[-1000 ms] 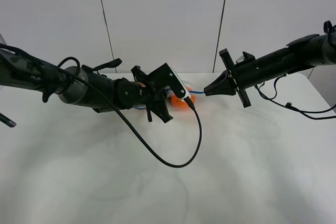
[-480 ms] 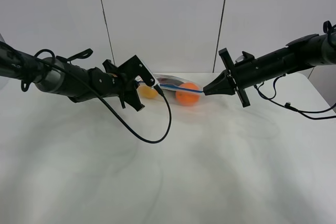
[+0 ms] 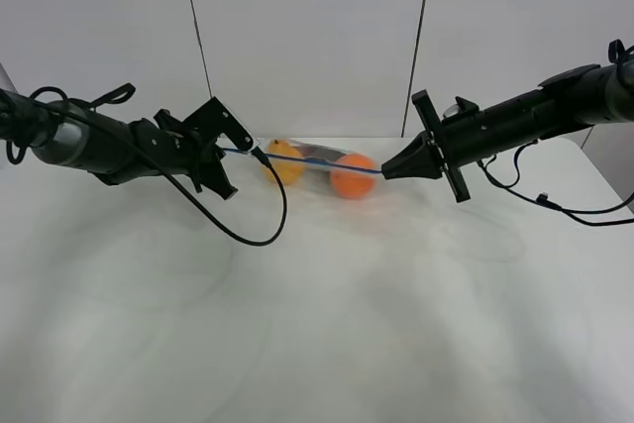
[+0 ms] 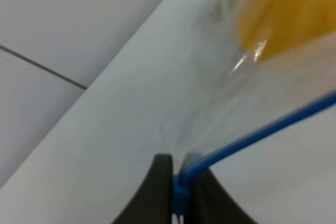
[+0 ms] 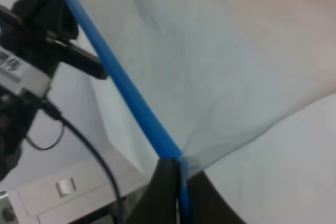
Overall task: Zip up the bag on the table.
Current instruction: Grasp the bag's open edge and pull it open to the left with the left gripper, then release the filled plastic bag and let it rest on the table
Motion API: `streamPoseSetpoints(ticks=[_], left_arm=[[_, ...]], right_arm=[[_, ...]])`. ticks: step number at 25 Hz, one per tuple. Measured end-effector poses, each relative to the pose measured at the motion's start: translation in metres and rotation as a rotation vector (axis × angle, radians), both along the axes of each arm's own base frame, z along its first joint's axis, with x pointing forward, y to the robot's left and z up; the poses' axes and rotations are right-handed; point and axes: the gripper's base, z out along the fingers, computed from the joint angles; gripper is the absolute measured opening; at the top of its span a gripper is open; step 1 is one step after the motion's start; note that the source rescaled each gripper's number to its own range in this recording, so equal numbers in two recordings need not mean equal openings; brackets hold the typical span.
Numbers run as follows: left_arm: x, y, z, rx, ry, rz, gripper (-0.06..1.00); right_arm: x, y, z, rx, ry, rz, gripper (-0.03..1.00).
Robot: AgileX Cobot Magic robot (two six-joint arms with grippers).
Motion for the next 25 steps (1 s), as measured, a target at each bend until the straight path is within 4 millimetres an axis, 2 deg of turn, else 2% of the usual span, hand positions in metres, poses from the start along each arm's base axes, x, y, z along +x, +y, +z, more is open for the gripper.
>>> streamPoseSetpoints(ticks=[5,7,8,9,13,15,19,25], left_arm=[[0.000,0.003,-0.001,-0.001,0.013,0.003,0.00],[-0.001,0.003,-0.002,-0.004,0.020,0.002,0.03],[0.000,0.005,-0.002,-0.011,0.017,0.014,0.09],[0.002,0.011,-0.001,-0.022,0.006,0.042,0.20],[0.005,0.023,0.001,-0.049,-0.014,0.099,0.78],[0.005,0.026,0.000,-0.054,-0.007,0.105,0.91],[0.006,0.047,-0.003,-0.110,0.038,0.174,0.98],[0.002,0.093,-0.012,-0.385,0.215,0.401,0.99]], right_arm=[[0.000,0.000,0.000,0.003,0.000,-0.003,0.00],[0.001,0.000,0.001,0.003,-0.002,-0.003,0.00],[0.000,0.000,0.000,-0.006,-0.001,0.005,0.00],[-0.001,-0.003,-0.001,-0.024,0.001,0.017,0.00],[-0.002,-0.006,-0.003,-0.040,0.003,0.024,0.00],[-0.002,-0.006,-0.003,-0.039,0.003,0.026,0.00],[-0.002,-0.006,-0.003,-0.041,0.004,0.029,0.00],[-0.002,-0.006,-0.003,-0.041,0.005,0.031,0.00]])
